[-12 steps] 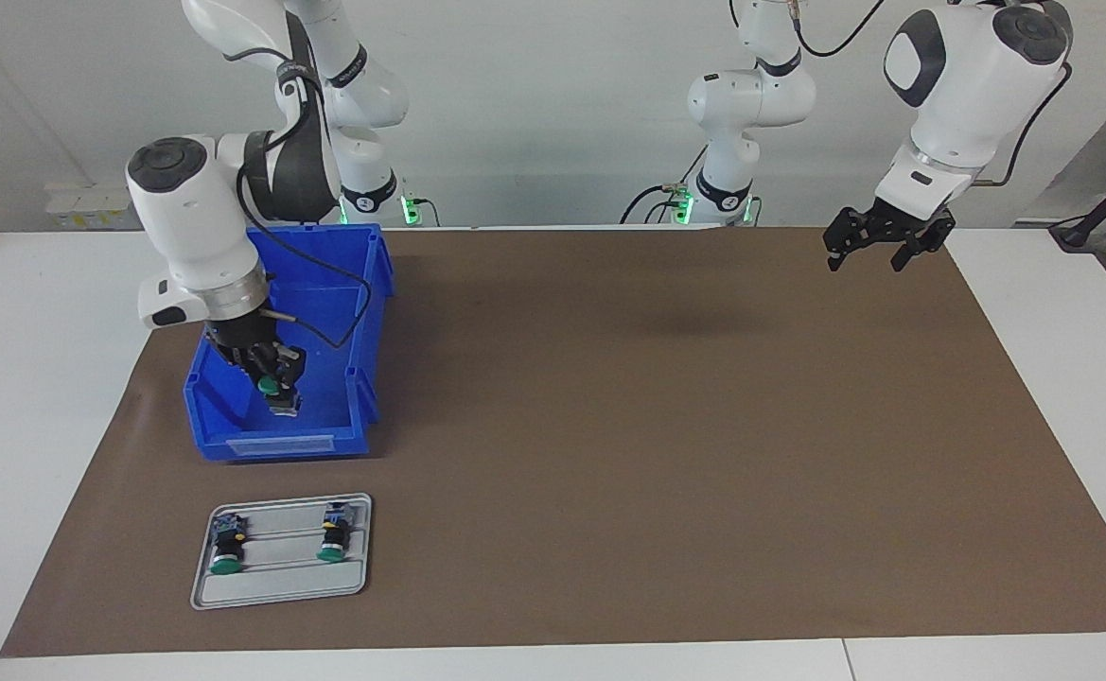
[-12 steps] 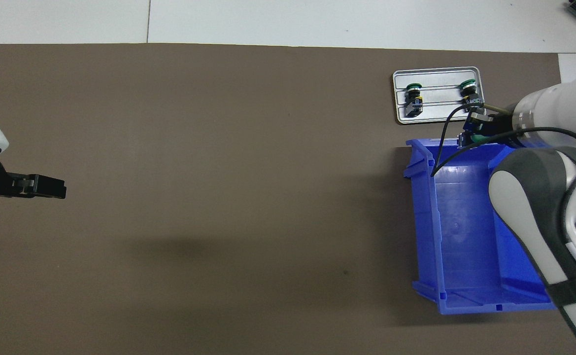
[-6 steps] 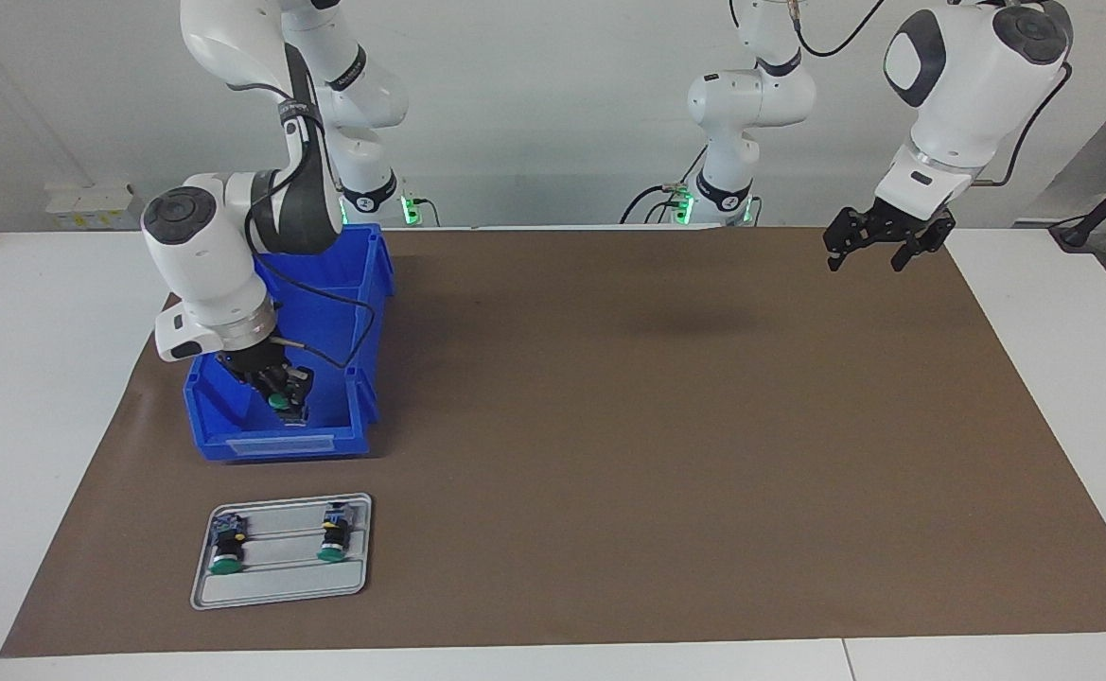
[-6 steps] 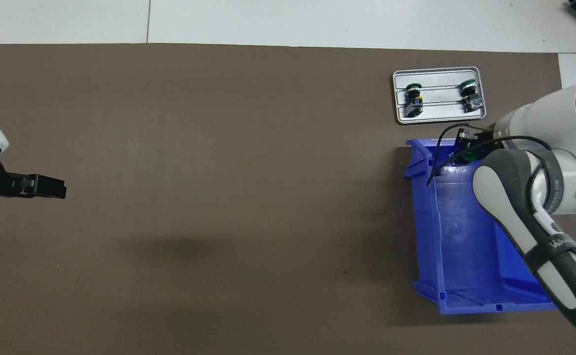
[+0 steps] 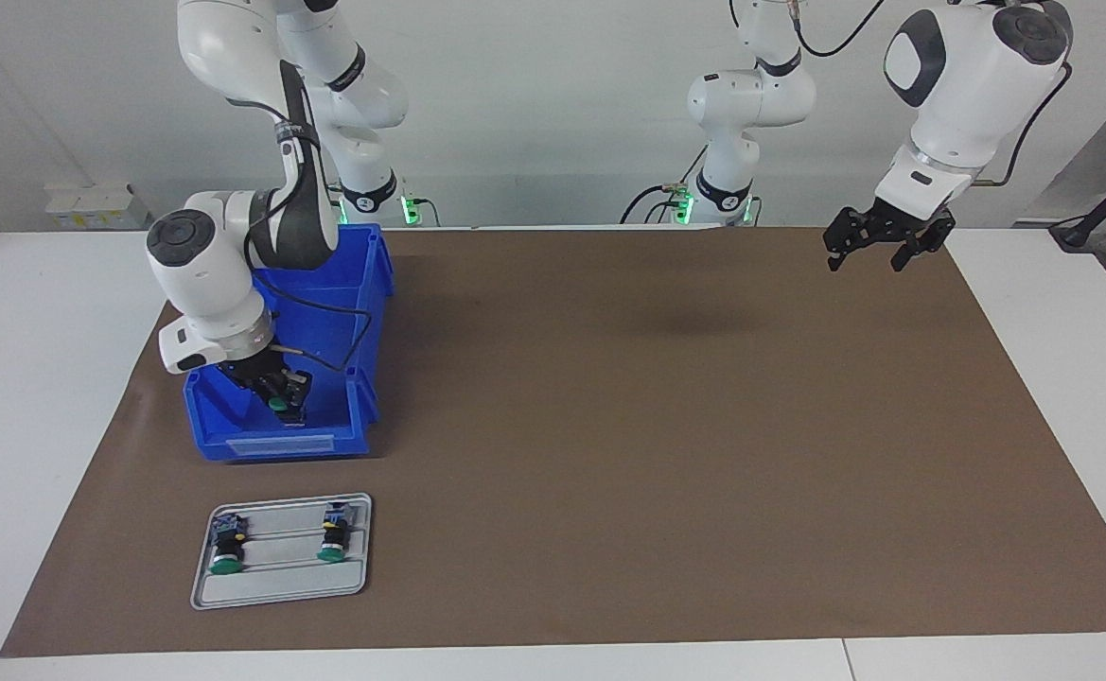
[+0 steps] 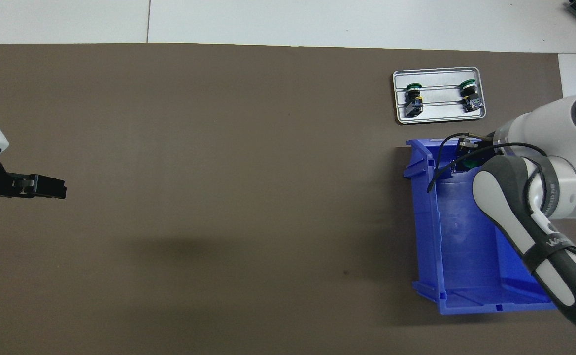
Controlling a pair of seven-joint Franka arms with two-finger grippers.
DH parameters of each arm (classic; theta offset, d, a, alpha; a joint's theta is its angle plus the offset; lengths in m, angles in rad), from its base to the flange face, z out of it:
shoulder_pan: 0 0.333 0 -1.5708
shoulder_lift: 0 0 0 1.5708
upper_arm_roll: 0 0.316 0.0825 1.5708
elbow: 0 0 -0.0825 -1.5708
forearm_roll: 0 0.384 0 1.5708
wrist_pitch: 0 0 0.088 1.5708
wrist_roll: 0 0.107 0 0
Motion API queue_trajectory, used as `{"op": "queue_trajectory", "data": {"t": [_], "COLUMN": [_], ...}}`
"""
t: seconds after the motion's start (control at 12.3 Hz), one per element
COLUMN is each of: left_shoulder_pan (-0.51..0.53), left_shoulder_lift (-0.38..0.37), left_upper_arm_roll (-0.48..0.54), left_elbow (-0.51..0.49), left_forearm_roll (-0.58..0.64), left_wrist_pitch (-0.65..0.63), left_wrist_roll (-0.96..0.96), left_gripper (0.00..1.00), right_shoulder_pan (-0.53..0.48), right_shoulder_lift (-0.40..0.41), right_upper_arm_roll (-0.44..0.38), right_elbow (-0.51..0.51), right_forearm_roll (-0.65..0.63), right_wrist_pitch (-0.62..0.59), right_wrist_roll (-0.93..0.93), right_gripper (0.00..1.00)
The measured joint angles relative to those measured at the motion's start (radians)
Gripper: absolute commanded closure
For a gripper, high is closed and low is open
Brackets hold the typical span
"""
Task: Place and press button with both arms
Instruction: 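Lower the green button into the blue bin with the right gripper, then open the right gripper to release the button inside the bin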
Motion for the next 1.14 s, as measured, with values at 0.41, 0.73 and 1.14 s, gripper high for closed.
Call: {"op": "queue_trajectory", "data": {"t": [0.41, 0.73, 1.14], "left_shoulder_pan": [0.0, 0.0, 0.0], "left_shoulder_lift": [0.0, 0.0, 0.0], "left_upper_arm_roll": [0.0, 0.0, 0.0], "left_elbow": [0.0, 0.0, 0.0], "left_forearm_roll": [0.0, 0.0, 0.0], "left_wrist_pitch": [0.0, 0.0, 0.0], "left_wrist_roll": [0.0, 0.0, 0.0], "left_gripper": [0.0, 0.0, 0.0], "right_shoulder_pan": [0.002, 0.005, 0.018], "right_shoulder_lift": [0.01, -0.024, -0.16], "right_upper_arm_roll": [0.007, 0.009, 0.03], "right_elbow": [0.005, 0.024, 0.065], "right_forearm_roll": [0.0, 0.0, 0.0], "right_wrist_pitch": [0.015, -0.001, -0.192], "right_wrist_roll": [-0.003, -0.015, -0.13], "right_gripper": [0.05, 0.01, 0.01]}}
